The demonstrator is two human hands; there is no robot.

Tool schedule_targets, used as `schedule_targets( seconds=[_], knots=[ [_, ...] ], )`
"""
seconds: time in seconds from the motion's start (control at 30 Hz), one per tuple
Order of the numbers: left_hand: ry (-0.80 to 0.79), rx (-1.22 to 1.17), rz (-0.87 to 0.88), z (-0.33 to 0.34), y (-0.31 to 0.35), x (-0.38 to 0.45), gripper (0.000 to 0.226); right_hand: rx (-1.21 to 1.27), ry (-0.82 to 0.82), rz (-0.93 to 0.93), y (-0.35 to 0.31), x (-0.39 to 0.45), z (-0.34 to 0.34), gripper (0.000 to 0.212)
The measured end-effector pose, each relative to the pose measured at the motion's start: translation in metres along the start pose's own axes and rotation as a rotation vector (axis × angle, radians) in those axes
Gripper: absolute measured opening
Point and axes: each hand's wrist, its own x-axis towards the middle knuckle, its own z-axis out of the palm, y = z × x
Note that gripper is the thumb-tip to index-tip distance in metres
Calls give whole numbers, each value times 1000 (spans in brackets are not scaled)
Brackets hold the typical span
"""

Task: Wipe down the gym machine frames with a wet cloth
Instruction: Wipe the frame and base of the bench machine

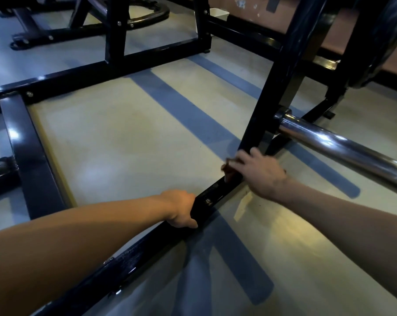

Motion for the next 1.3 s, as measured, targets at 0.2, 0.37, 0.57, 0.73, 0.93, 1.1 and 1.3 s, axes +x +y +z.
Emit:
schedule_targets(
  seconds=[0.2, 0.37, 0.57, 0.73, 0.93, 1.1, 1.3],
  knots=[
    [-11, 15, 25, -4, 1, 2, 60, 16, 422, 355, 24, 15, -26, 61],
    [7, 39, 33, -4, 1, -1, 60, -50, 17, -7, 2, -9, 13, 72],
    [17, 61, 38, -2, -1, 2, 62, 65, 482, 339, 29, 2, -22, 58],
    [22, 41, 12, 2, -4, 2, 64, 23, 76, 48, 0, -23, 18, 70],
    [133, -268, -59, -22, -9, 1, 45, 1253, -137, 480, -27, -2, -4, 25],
    [354, -938, -98, -51, -20, 4, 19, 2048, -476, 707, -22, -2, -43, 37],
    [239, -1443, -7, -69, -2, -7, 45, 2043, -616, 648, -22, -5, -49, 45]
  ],
)
